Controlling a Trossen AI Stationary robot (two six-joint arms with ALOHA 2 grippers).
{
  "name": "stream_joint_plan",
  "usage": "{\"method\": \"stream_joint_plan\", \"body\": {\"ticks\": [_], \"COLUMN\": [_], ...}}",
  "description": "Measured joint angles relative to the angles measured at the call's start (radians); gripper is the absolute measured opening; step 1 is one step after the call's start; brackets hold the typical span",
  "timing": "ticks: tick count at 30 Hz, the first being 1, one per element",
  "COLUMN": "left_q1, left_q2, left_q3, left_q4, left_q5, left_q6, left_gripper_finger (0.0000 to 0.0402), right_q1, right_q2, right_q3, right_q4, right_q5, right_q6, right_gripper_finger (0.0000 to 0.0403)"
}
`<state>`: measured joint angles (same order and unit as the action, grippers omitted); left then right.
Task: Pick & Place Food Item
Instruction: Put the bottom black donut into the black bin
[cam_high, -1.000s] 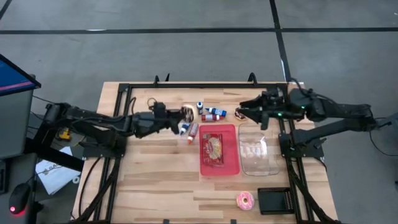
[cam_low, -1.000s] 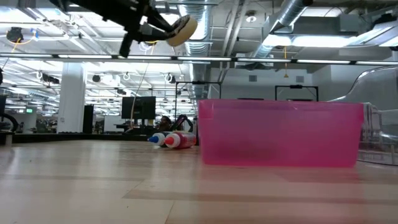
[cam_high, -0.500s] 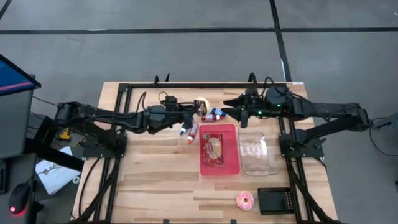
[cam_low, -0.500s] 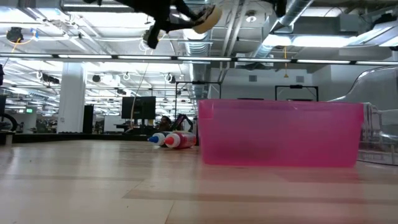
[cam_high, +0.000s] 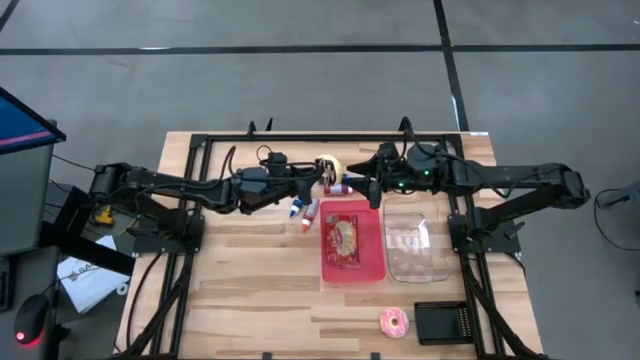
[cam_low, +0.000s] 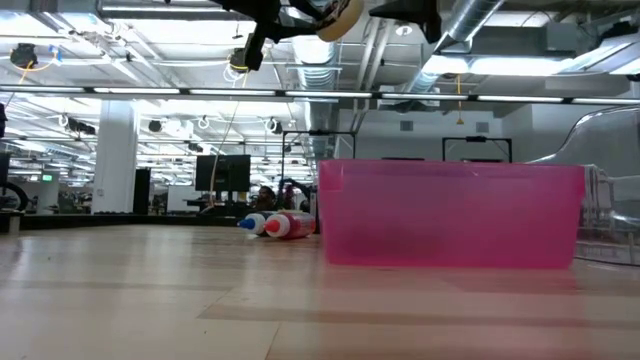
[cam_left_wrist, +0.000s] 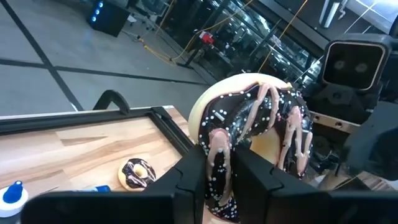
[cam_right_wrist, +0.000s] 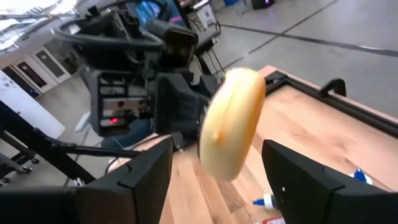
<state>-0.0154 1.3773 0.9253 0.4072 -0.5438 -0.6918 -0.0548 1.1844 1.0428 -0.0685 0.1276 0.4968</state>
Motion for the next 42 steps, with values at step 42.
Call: {"method": "stream_joint_plan", "body": {"ticks": [42], "left_q1": [0.000], "left_q2": [-0.001], "left_q3": [0.000], "left_q4": [0.024], "left_q5": [0.044], "left_q6": [-0.005], "left_gripper_finger": [0.0058], "right_q1": [-0.031], "right_q2": [0.015], "right_q3": [0.000], "right_q4": [0.031], "right_q5": [-0.066], "right_q6": [0.000], "right_gripper_finger": [0.0184]}}
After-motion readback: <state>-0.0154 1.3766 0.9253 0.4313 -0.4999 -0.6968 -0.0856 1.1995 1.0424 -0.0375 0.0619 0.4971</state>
